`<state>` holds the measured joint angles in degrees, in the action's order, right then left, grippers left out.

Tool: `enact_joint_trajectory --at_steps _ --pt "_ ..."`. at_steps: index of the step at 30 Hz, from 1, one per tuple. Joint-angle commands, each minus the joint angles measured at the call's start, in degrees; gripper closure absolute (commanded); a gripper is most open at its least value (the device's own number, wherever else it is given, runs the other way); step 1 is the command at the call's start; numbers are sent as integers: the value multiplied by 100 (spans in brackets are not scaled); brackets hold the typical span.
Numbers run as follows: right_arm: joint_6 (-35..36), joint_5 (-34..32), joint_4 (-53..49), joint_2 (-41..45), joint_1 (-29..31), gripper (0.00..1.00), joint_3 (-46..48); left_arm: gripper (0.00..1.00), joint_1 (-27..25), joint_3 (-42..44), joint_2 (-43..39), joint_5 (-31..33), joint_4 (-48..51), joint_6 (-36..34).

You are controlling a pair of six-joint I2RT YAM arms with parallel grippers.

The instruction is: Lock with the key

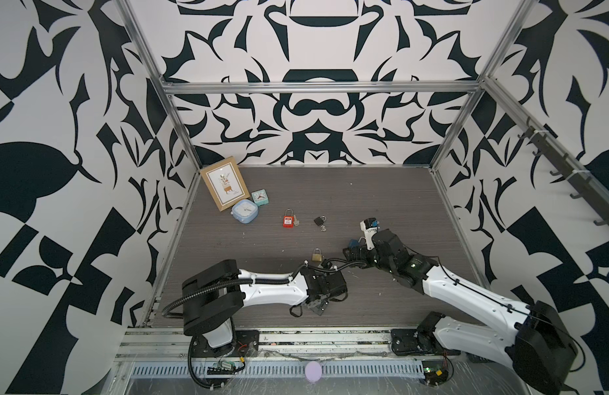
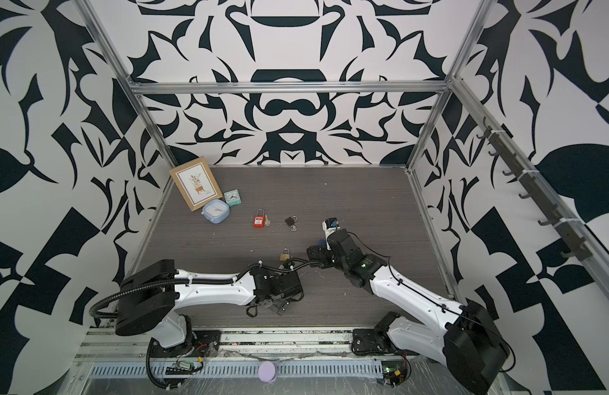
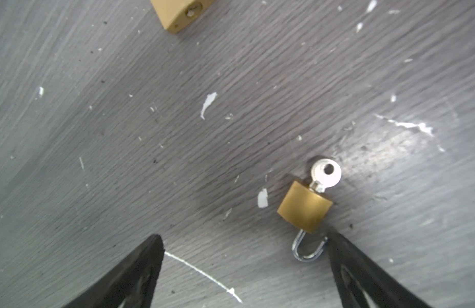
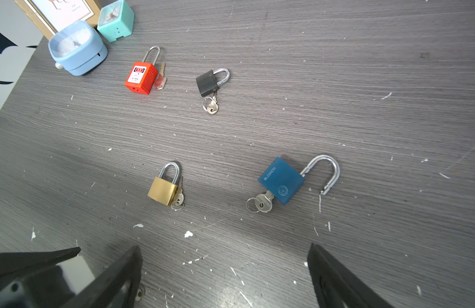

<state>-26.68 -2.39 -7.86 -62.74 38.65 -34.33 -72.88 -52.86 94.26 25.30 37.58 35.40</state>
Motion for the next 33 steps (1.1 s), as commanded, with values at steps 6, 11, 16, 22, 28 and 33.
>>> enact_joint_trajectory --at_steps 6,11,16,22,28,33 --pt "92 37 210 -45 -25 2 -197 1 366 308 -255 110 532 256" --pt "101 87 285 -72 -36 2 -162 1 819 397 -359 -14 392 292" --pt "74 170 329 -116 -40 2 -139 1 1178 270 -255 -87 94 185" --pt "58 186 328 -39 -43 2 -87 1 1226 -260 171 119 179 299" --pt "75 221 356 34 -50 2 -23 1 1461 -628 -49 298 742 1169" --pt "58 197 402 144 -62 2 52 1 1571 -919 -472 193 1230 1610"
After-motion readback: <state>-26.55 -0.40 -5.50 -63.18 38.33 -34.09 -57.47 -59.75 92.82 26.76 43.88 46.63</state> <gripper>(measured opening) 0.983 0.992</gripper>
